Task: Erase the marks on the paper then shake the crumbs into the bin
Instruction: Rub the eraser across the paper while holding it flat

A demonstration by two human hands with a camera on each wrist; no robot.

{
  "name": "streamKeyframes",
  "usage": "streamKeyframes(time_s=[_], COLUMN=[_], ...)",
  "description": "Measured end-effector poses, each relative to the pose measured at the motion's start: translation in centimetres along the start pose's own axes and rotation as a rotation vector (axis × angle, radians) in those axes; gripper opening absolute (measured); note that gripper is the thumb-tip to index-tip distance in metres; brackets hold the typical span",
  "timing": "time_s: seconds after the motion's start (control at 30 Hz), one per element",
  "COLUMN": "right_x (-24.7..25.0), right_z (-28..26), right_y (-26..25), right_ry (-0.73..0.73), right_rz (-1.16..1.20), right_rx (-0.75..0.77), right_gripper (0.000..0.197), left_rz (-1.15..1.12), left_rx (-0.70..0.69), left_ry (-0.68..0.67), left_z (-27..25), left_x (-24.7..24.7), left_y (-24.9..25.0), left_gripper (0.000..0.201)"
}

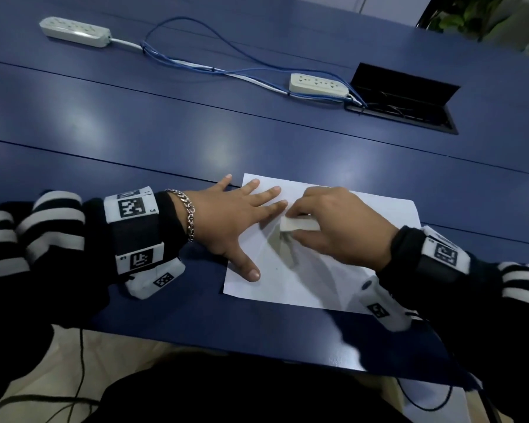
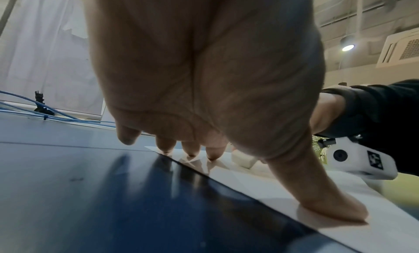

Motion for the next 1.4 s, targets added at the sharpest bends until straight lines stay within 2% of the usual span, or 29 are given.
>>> streamKeyframes(time_s=[0.07,0.17,0.2,0.3,0.37,0.5,0.57,0.63,0.7,0.83,0.87,1.0,1.1,1.17,1.23,1.4], right_x=[-0.2,-0.4,-0.4,0.1,-0.1,-0.9,-0.6,-0.1,-0.3,-1.0,-0.6,0.9,0.4,0.4,0.3,-1.0], right_z=[-0.5,-1.6,-1.3,0.5,0.3,-2.0,-1.1,0.1,0.0,-2.3,-2.3,-1.8,-2.4,-2.4,-2.1,0.2], right_y=[-0.7,-2.6,-2.5,-0.7,-0.5,-3.0,-2.2,-0.7,-0.5,-2.7,-2.3,0.5,0.7,0.1,-0.8,-2.1], right_ry=[-0.039,-0.208,-0.21,-0.052,-0.011,-0.171,-0.153,-0.036,0.013,-0.161,-0.168,-0.038,-0.088,-0.137,-0.175,-0.109], right_rz=[0.04,0.121,0.122,0.086,0.042,0.091,0.067,0.028,-0.016,0.058,0.073,0.056,0.045,0.074,0.128,0.106], right_rx=[0.047,0.226,0.241,0.124,0.093,0.253,0.196,0.099,0.084,0.215,0.205,0.098,0.077,0.09,0.112,0.136], right_gripper=[0.025,0.02,0.019,0.025,0.03,0.022,0.03,0.037,0.034,0.026,0.026,0.033,0.035,0.033,0.032,0.03], left_rz=[-0.006,0.0,-0.005,-0.02,-0.017,-0.016,-0.01,-0.008,-0.006,-0.016,-0.022,-0.036,0.08,0.109,0.098,0.041], left_rx=[0.005,0.003,0.004,0.009,0.014,0.018,0.016,0.018,0.02,0.017,0.015,-0.014,-0.016,0.0,0.022,0.047], left_ry=[0.003,-0.005,-0.004,0.0,-0.005,-0.023,-0.022,-0.023,-0.024,-0.02,-0.015,0.051,0.132,0.074,0.005,-0.046], left_z=[0.0,0.1,0.2,0.2,0.2,0.2,0.2,0.2,0.2,0.1,0.1,-0.1,-0.5,-0.8,-1.1,-1.4], left_x=[0.0,0.0,0.0,-0.1,-0.2,-0.1,-0.1,-0.1,-0.1,0.0,0.0,0.4,0.9,0.6,0.1,-0.4], left_y=[0.0,-0.1,-0.1,-0.2,-0.2,-0.1,-0.1,-0.1,-0.1,0.0,0.0,0.0,0.3,0.1,-0.6,-1.5], left_gripper=[0.14,0.14,0.14,0.143,0.145,0.145,0.145,0.145,0.144,0.145,0.145,0.144,0.137,0.132,0.136,0.144])
Point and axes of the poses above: each hand's wrist, its own z-axis towards the middle knuckle, its own x-axis out of the back of the hand, y = z × x, the point moved 5 cm from there along z, towards the middle knuckle, and after that the axes turned 14 degrees about y, right-handed, at the moved point
